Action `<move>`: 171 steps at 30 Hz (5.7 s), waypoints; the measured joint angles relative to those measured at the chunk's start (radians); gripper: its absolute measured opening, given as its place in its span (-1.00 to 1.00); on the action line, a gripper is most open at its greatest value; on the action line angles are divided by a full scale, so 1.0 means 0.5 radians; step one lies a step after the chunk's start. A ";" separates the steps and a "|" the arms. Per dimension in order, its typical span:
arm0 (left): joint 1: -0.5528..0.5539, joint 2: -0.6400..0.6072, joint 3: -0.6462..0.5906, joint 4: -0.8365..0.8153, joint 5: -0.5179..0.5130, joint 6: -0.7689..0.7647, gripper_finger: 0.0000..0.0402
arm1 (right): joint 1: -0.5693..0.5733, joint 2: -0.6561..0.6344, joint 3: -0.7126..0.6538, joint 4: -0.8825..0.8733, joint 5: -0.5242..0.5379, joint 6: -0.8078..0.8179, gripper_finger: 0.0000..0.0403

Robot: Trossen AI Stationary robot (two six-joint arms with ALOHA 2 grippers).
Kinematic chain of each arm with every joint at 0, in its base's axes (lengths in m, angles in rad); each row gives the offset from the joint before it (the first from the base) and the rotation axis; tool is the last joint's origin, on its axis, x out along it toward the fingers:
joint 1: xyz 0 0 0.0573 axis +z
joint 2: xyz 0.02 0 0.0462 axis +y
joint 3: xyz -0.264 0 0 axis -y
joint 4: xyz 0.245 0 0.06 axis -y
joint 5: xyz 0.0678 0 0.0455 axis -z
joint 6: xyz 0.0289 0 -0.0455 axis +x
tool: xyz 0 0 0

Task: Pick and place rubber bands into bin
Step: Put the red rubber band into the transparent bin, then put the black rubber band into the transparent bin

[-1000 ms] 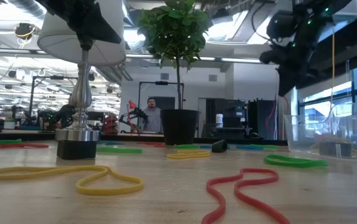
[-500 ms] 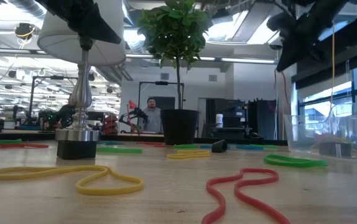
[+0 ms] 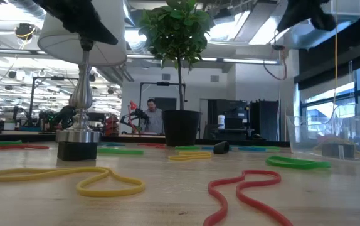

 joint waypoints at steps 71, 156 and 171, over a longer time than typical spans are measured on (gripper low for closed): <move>0.002 -0.019 0.000 -0.036 0.027 0.081 -0.99 | 0.417 0.390 -0.846 -0.259 -0.218 1.000 -0.49; -0.677 2.193 1.270 -1.138 0.244 -0.984 -0.40 | 1.525 -0.380 -0.843 0.060 0.365 0.065 -0.92; -0.675 2.102 1.323 -1.047 0.125 -0.968 -0.98 | 1.525 -0.371 -0.844 0.295 0.600 0.061 -0.92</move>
